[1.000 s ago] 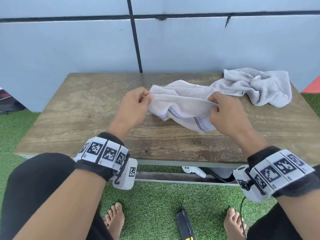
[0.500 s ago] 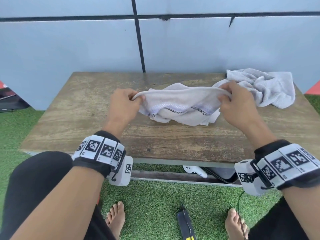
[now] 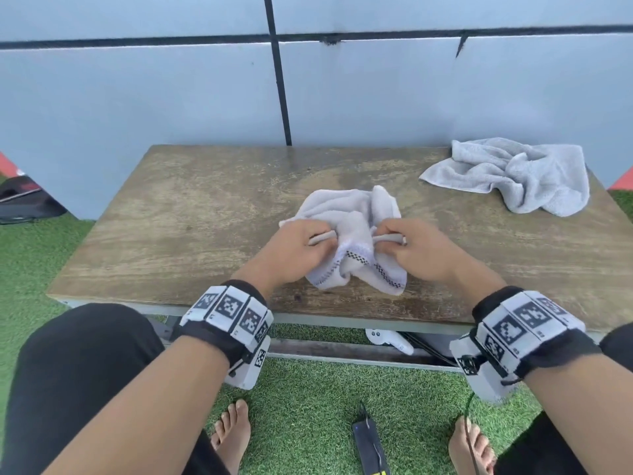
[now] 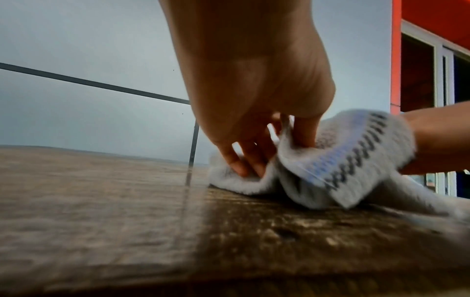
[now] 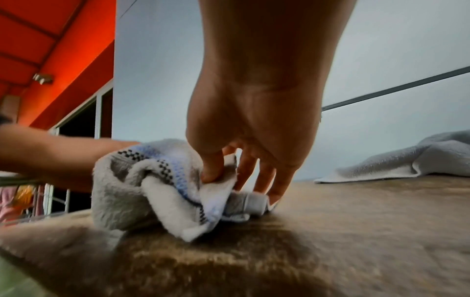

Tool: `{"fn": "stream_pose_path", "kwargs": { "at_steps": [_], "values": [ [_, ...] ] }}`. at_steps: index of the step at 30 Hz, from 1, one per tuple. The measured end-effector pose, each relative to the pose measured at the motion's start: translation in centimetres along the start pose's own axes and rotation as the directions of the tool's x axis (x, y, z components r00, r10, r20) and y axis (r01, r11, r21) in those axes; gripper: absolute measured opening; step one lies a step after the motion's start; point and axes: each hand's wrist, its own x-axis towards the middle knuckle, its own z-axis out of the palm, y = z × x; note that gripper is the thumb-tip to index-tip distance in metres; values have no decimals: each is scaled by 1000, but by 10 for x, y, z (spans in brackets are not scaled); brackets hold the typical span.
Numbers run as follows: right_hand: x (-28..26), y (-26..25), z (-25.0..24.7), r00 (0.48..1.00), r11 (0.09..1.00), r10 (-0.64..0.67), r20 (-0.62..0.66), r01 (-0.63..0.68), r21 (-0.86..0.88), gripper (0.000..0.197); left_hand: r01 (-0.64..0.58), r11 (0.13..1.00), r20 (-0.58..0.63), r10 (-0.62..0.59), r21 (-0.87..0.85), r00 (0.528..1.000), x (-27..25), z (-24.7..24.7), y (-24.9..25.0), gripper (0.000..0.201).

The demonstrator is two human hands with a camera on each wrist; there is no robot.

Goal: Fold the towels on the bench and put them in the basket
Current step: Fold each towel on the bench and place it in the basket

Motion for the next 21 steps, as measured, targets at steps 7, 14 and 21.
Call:
{"fn": "stream_pose_path", "kwargs": {
  "at_steps": [7, 14, 21],
  "values": [
    [3, 3, 12, 999, 970, 38, 9, -35, -240, 17, 66, 948, 97, -101, 310, 990, -9, 0, -11, 28],
    [4, -18, 22, 994, 975, -77, 83, 93, -202, 34, -13, 986, 259, -30, 163, 965, 1, 1, -2, 16],
    [40, -28, -12, 996, 998, -51, -73, 53, 31, 30, 11, 998, 148, -2, -59, 989, 42, -28, 11, 28]
  ]
}}
